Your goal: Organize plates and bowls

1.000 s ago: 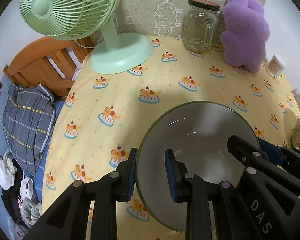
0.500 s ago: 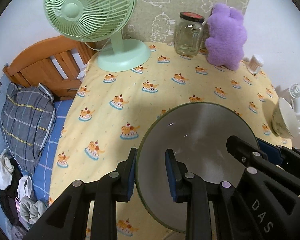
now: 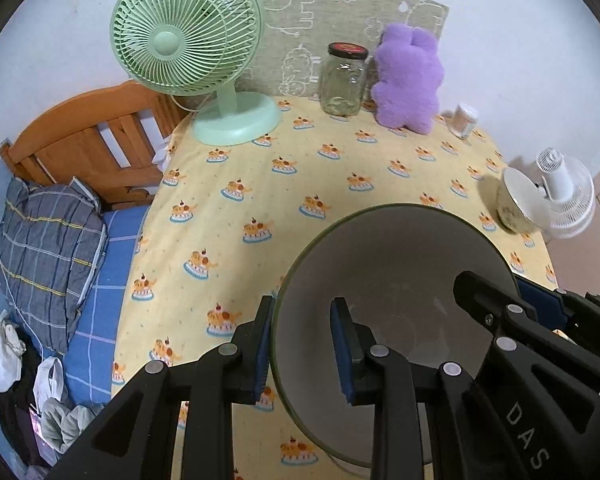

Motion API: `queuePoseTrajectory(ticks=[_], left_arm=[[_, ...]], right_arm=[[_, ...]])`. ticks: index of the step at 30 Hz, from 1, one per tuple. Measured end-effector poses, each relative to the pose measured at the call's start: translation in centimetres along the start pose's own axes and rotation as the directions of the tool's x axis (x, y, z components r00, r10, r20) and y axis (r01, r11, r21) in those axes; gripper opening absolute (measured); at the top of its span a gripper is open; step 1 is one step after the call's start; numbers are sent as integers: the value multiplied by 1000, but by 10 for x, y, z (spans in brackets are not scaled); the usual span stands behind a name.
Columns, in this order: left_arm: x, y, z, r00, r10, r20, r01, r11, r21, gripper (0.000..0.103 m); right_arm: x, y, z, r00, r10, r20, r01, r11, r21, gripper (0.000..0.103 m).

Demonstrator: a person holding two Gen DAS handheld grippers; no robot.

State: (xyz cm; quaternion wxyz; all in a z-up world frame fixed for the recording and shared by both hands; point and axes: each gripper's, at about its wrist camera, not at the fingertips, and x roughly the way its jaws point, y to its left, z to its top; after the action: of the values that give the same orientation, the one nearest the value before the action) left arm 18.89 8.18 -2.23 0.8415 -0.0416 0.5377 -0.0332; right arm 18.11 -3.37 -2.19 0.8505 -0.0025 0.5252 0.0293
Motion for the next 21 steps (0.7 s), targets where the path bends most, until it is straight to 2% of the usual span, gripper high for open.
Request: queuePoseTrajectory(ticks=[11,21], left_arm=[[0,-12,-38,997,-60,-54,63,997,51,25],[22,-20,-67,994,-42,-98,52,994,101,25]], right_arm=[[-6,-11,-47,998,-47,-35,49,998,43,27],[20,-16,-76,993,-49,-110,58,995,78,27]])
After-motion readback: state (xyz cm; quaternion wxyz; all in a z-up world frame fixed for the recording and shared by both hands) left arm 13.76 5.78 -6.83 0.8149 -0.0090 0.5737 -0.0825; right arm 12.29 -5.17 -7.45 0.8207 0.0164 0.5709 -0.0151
